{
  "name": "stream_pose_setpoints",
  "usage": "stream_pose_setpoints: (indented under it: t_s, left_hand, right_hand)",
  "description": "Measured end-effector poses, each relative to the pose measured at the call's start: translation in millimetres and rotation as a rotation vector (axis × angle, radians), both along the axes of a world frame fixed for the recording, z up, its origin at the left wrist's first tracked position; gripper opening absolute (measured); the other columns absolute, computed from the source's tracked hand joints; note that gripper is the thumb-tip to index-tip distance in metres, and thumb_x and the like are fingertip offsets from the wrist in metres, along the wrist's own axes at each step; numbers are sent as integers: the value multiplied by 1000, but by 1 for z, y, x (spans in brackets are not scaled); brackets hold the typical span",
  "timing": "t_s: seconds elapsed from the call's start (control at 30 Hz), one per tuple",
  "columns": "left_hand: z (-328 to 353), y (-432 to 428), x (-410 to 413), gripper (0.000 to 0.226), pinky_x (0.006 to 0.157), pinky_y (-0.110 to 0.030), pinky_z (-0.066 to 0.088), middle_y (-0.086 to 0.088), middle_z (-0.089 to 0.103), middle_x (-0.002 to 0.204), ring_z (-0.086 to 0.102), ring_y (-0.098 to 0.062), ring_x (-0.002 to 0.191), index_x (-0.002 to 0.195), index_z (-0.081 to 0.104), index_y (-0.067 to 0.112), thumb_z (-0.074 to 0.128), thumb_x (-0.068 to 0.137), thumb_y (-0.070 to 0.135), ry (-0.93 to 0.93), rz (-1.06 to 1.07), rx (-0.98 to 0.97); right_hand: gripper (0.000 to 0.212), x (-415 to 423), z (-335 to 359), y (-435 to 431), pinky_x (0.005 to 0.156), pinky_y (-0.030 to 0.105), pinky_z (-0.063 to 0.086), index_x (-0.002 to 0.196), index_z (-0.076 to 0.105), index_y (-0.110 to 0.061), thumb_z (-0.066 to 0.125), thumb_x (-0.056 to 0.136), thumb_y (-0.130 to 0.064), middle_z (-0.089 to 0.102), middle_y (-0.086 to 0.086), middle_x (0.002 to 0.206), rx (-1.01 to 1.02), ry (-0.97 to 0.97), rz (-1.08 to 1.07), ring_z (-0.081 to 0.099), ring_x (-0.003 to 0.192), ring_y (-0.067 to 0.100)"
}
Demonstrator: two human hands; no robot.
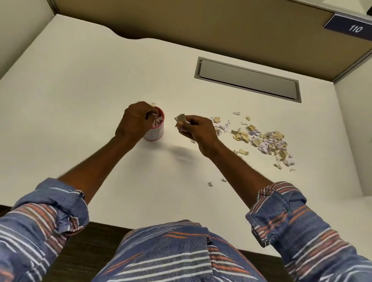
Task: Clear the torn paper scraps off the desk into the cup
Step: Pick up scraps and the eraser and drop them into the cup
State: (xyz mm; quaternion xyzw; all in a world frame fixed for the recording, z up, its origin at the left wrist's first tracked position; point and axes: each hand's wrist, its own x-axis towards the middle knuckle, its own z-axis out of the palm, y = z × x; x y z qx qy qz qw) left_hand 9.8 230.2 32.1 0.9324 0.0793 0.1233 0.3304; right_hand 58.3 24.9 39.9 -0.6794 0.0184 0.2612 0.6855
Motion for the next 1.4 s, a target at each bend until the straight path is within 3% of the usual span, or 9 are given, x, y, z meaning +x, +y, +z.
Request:
stream_pose_setpoints:
  t_s: [0.1, 0.33, 0.43, 0.57, 0.7, 0.87, 1.07, 1.23, 1.4]
  left_hand:
    - [4, 3, 0, 22, 92, -34, 54, -5, 73, 104, 66, -20, 101, 102, 75, 11, 59, 87, 5, -45, 13, -37]
    - [9, 15, 2, 20, 84, -32, 57, -5, 74, 100, 69, -18, 93, 101, 73, 8, 59, 88, 3, -120, 39, -156]
    - [9, 22, 2, 22, 82, -30, 58, -3, 73, 102, 70, -15, 92, 103, 73, 10, 59, 88, 3, -144, 61, -197]
    - [7, 31, 1, 23, 83, -28, 58, -3, 73, 105, 69, -14, 93, 106, 73, 10, 58, 89, 4, -181, 72, -187]
    - [5, 32, 2, 24, 87, -28, 56, -4, 73, 107, 68, -16, 98, 108, 72, 9, 57, 91, 2, -190, 82, -166]
    - [5, 30, 6, 27, 93, -36, 54, -5, 70, 114, 65, -19, 106, 113, 69, 8, 52, 93, 2, -183, 93, -162]
    - [2, 30, 27, 37, 109, -36, 42, -6, 57, 139, 53, -22, 128, 134, 57, 12, 47, 101, 25, 144, 97, -198]
    - [-1, 29, 29, 32, 102, -32, 47, -3, 67, 124, 60, -18, 118, 125, 65, 13, 58, 95, 23, 131, 23, -212]
    - [-2, 28, 26, 19, 95, -23, 45, 5, 72, 107, 62, -11, 106, 107, 74, 20, 63, 91, 19, 20, 6, -159]
  right_hand:
    - [24, 6, 4, 17, 92, 35, 59, 110, 70, 8, 72, 88, -3, 70, 20, 98, -39, -23, 6, 67, 88, 24]
    - [20, 13, 12, 58, 88, 36, 62, 105, 75, -2, 75, 86, -9, 76, 17, 103, -163, -85, 48, 74, 93, 26]
    - [18, 14, 13, 71, 90, 43, 61, 102, 76, -8, 75, 84, -14, 78, 13, 98, -241, -128, 79, 75, 93, 29]
    - [26, 15, 17, 81, 95, 50, 58, 106, 74, -11, 64, 83, -5, 73, 7, 111, -272, -146, 95, 71, 102, 31]
    - [34, 17, 22, 85, 97, 45, 58, 118, 70, -7, 57, 87, -3, 69, 10, 122, -276, -188, 111, 66, 112, 28]
    - [41, 16, 21, 83, 97, 46, 57, 117, 69, -4, 54, 83, 12, 69, 11, 119, -276, -245, 105, 64, 115, 25]
    - [42, 13, 22, 84, 93, 44, 59, 113, 69, -3, 55, 78, 15, 72, 11, 116, -251, -261, 120, 69, 109, 26]
    - [19, 13, 22, 78, 80, 35, 62, 98, 73, -7, 68, 82, 2, 76, 8, 98, -286, -342, 17, 73, 91, 22]
    - [12, 17, 14, 57, 79, 34, 62, 92, 71, -7, 70, 83, 0, 76, 10, 92, -287, -356, -62, 73, 84, 23]
